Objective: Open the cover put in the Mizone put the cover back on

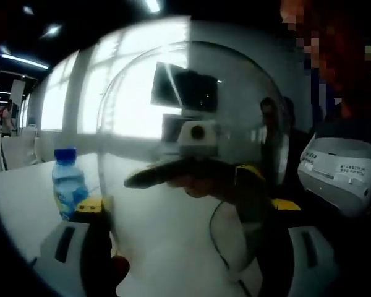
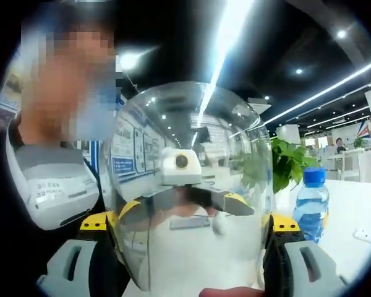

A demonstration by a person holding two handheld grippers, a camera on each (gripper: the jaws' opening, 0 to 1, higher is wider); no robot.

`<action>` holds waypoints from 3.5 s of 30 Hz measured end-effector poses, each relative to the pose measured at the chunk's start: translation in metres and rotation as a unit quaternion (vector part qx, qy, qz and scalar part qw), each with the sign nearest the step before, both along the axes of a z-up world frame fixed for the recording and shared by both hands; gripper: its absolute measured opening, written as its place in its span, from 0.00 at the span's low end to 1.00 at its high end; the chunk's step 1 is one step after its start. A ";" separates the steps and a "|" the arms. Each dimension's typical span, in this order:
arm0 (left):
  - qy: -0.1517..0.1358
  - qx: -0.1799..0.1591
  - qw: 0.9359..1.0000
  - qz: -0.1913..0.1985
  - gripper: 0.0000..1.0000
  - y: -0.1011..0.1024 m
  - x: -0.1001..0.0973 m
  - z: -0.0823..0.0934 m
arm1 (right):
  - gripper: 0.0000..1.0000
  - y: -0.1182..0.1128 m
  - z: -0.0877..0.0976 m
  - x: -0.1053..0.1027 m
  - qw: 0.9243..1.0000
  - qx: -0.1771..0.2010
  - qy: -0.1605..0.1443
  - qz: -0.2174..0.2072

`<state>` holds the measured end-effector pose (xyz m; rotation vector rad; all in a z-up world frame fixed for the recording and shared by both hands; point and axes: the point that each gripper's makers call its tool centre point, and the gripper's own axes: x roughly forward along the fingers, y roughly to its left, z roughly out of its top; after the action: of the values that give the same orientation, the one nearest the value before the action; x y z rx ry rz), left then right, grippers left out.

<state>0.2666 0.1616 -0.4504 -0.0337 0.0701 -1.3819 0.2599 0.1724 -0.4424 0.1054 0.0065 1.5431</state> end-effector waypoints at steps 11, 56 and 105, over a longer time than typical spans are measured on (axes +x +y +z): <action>-0.018 0.000 1.000 -0.002 0.87 -0.005 -0.001 0.027 | 0.91 -0.004 0.029 -0.001 1.000 0.009 -0.019 -0.003; -0.054 0.009 0.998 0.019 0.87 -0.004 0.044 0.160 | 0.91 -0.004 0.164 0.042 0.998 0.030 -0.054 0.018; -0.018 0.001 1.000 0.004 0.87 0.006 0.164 0.120 | 0.91 0.009 0.124 0.164 1.000 0.021 -0.016 0.003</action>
<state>0.4302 0.1671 -0.3300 -0.0068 0.0419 -1.3735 0.4242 0.1816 -0.3185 0.1139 -0.0503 1.5516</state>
